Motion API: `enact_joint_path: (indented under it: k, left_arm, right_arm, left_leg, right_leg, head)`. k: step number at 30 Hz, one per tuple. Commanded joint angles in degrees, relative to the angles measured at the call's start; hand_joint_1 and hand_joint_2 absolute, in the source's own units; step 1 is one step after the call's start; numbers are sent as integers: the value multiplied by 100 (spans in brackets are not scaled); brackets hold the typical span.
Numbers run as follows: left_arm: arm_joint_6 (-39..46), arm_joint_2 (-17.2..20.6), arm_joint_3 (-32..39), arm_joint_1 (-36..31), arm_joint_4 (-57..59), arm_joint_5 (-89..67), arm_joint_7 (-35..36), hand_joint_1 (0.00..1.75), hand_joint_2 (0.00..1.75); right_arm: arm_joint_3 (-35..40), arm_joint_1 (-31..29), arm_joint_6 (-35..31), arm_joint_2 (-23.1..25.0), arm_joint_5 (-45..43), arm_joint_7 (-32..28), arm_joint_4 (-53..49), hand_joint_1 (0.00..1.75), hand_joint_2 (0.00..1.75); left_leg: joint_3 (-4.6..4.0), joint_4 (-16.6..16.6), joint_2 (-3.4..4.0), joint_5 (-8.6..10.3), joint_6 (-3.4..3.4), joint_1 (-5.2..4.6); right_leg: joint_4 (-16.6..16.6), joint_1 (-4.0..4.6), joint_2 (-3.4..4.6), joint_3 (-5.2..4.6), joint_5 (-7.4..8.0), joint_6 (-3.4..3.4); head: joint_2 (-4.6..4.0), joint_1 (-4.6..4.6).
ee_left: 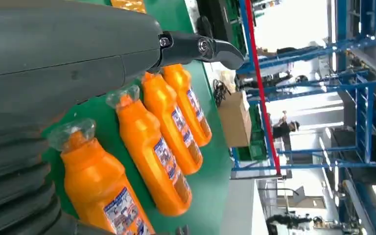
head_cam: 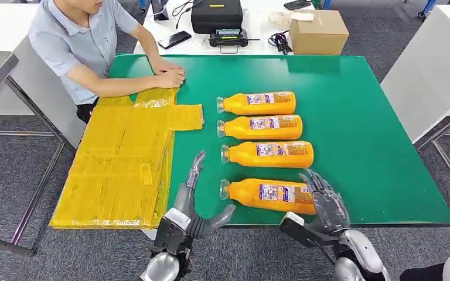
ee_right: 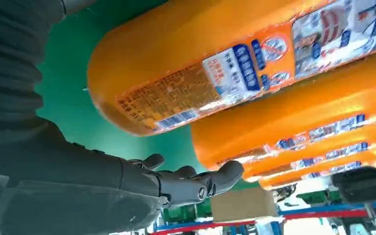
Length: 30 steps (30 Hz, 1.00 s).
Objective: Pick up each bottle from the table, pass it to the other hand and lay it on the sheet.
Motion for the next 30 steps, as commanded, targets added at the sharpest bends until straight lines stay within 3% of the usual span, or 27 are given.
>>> enact_joint_path:
  k: [1,10,20,30]
  left_arm:
    - [-31,182,-250,-175,122,55,44,0,175]
    - [-42,198,-322,-232,113,67,41,0,175]
    - [-57,155,-364,-283,226,94,91,0,175]
    - [-26,134,-376,-300,296,63,100,0,175]
  right_arm:
    - [355,-591,135,11,-72,-74,849,0,175]
    - [631,-900,152,46,53,-87,1149,0,175]
    - [1227,-1249,763,-442,106,438,1359,0,175]
    - [1471,-1299,1061,-699,-74,596,1213,0,175]
  left_leg:
    - [22,-5,14,-7,-8,4]
    - [27,-4,18,-10,-11,7]
    - [41,0,20,-17,-13,9]
    - [35,-3,2,-10,-11,7]
  right_leg:
    - [-8,5,11,18,-2,-10]
    - [-8,9,15,24,-3,-14]
    - [-7,11,15,38,-9,-19]
    - [-9,8,-2,36,-9,-15]
  head:
    - [0,2]
    - [0,2]
    - [0,0]
    - [0,2]
